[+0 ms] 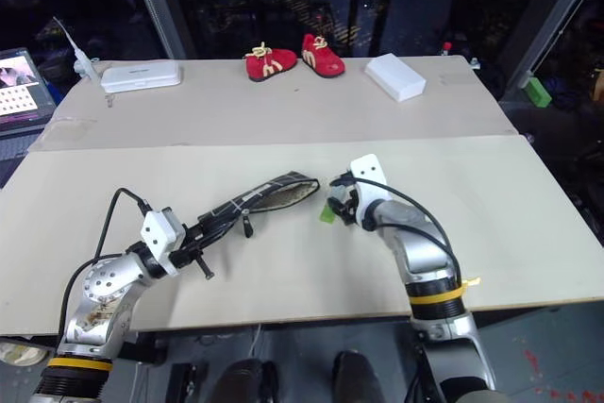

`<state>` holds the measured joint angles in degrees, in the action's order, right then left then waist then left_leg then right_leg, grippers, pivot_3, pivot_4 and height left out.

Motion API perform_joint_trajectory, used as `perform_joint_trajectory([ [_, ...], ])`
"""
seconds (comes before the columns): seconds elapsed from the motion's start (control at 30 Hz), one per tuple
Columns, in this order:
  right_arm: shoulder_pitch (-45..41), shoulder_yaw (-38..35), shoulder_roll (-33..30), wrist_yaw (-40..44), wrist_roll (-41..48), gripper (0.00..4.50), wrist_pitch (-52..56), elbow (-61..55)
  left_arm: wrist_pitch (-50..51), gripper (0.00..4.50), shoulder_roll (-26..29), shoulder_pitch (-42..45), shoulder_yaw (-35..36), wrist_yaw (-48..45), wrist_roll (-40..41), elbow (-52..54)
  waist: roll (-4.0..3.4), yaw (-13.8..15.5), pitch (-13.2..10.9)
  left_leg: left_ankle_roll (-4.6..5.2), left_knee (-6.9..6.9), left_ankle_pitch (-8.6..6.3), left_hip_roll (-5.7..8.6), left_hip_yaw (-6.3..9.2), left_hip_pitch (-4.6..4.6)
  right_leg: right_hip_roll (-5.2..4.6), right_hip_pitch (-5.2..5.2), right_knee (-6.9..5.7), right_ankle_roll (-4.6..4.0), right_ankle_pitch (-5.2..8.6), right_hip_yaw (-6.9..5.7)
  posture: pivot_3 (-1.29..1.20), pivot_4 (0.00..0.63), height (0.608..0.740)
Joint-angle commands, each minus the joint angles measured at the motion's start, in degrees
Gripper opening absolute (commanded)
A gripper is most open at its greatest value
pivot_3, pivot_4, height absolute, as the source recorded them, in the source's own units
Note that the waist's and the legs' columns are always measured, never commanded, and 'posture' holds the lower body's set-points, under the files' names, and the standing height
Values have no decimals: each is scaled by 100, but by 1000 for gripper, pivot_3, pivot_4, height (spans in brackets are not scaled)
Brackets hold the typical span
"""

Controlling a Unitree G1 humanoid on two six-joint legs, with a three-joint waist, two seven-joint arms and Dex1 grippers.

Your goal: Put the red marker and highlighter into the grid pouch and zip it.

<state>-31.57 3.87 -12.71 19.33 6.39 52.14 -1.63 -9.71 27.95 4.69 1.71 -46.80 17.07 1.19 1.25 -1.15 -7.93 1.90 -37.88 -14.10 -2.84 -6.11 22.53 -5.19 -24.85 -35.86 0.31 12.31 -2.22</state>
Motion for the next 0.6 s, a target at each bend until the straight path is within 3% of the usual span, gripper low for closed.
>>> perform_joint_trajectory([
  [0.03, -353, -117, 174, -189, 91, 3496, 225, -66, -42, 0, -50, 2, 59, 51, 36, 126, 0, 0, 0, -1, 0, 0, -1, 0, 1, -1, -1, 0, 0, 0, 1, 0, 150, 740],
  [0.6, 35, 274, -62, -454, -315, 3496, -87, 209, -62, 0, -47, -43, 115, 75, 14, 123, 0, 32, 1, -2, 0, 2, 1, -4, 8, -3, -1, 2, 1, 1, -4, 0, 150, 740],
])
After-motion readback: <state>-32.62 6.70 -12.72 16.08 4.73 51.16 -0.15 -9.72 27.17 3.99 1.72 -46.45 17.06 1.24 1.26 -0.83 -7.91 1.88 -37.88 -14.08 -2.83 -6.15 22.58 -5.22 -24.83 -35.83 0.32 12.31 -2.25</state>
